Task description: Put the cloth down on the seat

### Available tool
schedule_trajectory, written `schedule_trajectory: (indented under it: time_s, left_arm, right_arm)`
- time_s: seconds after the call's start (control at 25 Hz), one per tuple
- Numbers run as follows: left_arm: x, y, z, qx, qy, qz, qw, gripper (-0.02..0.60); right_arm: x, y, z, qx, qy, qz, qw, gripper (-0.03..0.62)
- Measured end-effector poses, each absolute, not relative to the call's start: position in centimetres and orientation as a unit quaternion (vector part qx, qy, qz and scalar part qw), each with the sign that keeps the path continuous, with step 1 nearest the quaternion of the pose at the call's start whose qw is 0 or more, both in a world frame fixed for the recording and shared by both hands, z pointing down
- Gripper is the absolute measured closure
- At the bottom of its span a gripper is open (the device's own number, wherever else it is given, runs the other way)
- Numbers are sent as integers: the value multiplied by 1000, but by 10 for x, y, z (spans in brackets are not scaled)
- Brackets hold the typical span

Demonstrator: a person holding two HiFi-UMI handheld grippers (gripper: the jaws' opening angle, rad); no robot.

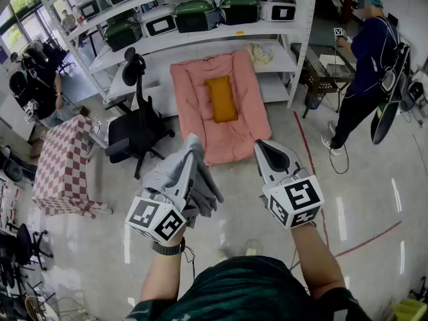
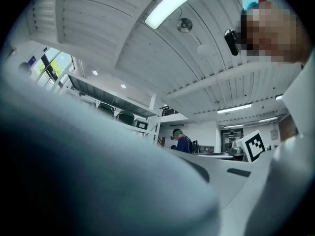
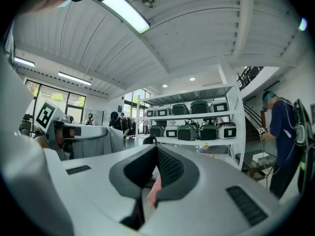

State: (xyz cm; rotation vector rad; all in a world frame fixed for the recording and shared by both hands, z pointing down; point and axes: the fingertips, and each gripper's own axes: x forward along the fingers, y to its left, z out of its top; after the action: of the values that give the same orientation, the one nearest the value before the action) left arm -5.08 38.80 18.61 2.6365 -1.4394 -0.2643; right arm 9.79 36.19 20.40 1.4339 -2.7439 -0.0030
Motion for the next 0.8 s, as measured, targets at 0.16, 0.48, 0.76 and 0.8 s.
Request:
schedule_trajectory:
  time_s: [0.16, 0.48, 0.76, 0.8]
  left_arm:
    - [-55, 387, 181, 871, -481, -83, 61, 572]
    - [-52, 383, 183, 869, -483, -83, 67, 572]
    - [-48, 378, 186, 868, -486, -77, 71, 572]
    - [-46, 376, 187, 867, -488, -77, 71, 572]
  right_arm:
    - [90, 361, 197, 455, -890, -5, 19, 591]
    - [92, 358, 201, 443, -896, 9, 18, 591]
    - [107, 352, 204, 443, -896, 37, -6, 591]
    - [110, 351, 204, 442, -896, 39, -8, 591]
